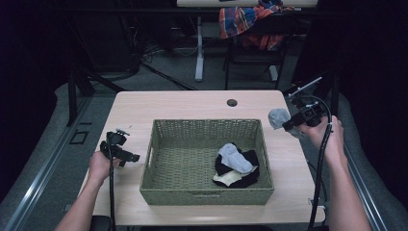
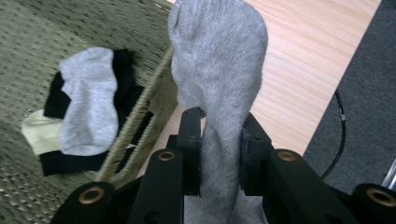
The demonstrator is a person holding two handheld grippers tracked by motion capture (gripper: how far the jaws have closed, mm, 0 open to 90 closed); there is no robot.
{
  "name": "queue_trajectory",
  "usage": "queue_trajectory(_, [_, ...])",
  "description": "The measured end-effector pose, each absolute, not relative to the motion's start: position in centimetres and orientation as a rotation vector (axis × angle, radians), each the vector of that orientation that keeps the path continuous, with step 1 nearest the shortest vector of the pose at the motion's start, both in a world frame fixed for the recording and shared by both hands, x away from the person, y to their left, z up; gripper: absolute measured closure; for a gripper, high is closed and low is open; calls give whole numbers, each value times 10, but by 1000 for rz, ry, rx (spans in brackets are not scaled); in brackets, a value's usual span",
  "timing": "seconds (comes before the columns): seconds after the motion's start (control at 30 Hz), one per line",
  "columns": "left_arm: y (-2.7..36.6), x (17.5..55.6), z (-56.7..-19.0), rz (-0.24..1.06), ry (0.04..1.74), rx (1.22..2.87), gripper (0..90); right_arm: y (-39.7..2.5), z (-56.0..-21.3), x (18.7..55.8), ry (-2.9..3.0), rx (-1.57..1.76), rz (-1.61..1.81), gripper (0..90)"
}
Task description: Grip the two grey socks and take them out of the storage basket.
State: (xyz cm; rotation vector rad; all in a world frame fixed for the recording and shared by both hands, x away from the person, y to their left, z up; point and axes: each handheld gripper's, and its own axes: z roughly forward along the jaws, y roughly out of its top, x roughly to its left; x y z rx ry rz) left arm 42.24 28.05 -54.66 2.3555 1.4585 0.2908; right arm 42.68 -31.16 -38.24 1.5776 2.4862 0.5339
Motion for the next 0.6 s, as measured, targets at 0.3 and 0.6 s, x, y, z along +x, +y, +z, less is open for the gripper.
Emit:
queue_trajectory(0.3, [284, 421, -545, 293, 1471, 2345, 0, -319, -401, 436, 2475, 1638, 472, 747])
queue_trajectory(0.6, [285, 420, -544, 298, 1470, 2340, 0, -322, -429, 447, 2487, 1698, 448, 747])
